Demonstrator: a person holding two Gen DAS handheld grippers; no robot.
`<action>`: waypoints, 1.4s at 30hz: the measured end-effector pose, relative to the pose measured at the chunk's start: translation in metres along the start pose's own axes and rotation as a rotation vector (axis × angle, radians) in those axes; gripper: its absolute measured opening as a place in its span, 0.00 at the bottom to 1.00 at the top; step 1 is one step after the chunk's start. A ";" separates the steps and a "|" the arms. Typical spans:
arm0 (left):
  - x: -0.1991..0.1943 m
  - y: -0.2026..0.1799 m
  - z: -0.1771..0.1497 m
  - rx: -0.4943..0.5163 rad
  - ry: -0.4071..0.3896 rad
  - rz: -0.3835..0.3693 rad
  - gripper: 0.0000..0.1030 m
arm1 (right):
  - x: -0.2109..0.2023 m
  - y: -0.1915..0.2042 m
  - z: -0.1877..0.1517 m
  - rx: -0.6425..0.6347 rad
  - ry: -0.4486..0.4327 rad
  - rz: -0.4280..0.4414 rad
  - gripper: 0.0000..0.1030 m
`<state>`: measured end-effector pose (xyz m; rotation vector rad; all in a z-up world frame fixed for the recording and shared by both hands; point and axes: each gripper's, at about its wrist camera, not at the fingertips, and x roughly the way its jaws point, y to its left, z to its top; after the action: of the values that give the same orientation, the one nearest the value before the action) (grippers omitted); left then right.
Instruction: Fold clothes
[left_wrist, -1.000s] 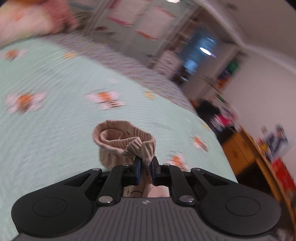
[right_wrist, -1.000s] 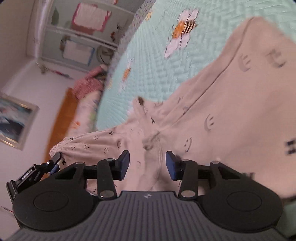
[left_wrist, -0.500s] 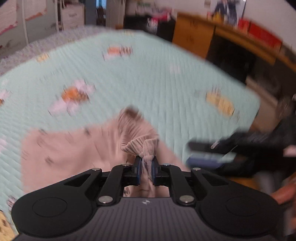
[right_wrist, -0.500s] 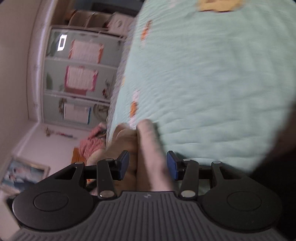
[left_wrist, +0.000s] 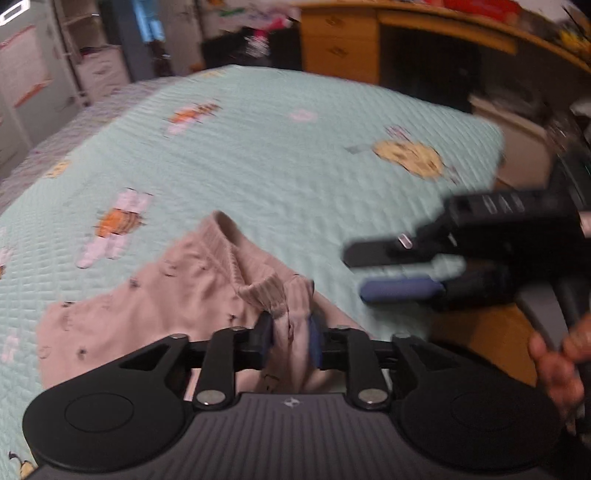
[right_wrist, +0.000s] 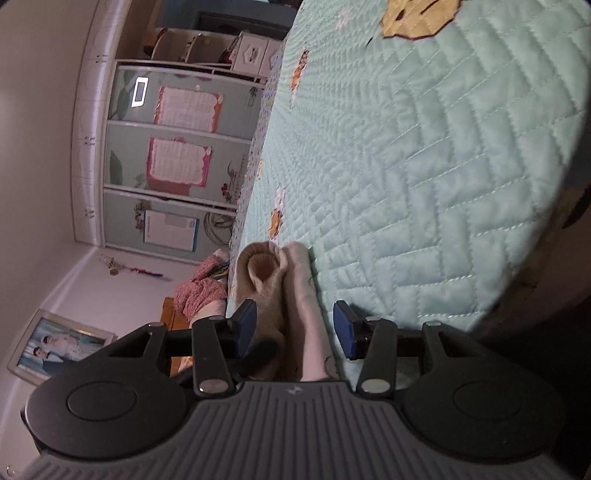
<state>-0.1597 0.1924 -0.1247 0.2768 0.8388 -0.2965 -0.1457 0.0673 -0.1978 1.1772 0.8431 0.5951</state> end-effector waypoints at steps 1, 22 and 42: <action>-0.001 -0.002 -0.002 0.005 -0.007 -0.013 0.33 | -0.001 -0.002 0.001 0.005 -0.003 -0.005 0.47; -0.076 0.112 -0.098 -0.433 -0.141 0.072 0.45 | 0.056 0.101 -0.035 -0.695 0.080 -0.300 0.29; -0.070 0.137 -0.128 -0.567 -0.087 0.074 0.51 | 0.020 0.071 -0.017 -0.310 0.081 -0.256 0.41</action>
<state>-0.2414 0.3746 -0.1363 -0.2326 0.7910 0.0061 -0.1469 0.1129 -0.1379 0.7547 0.9168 0.5424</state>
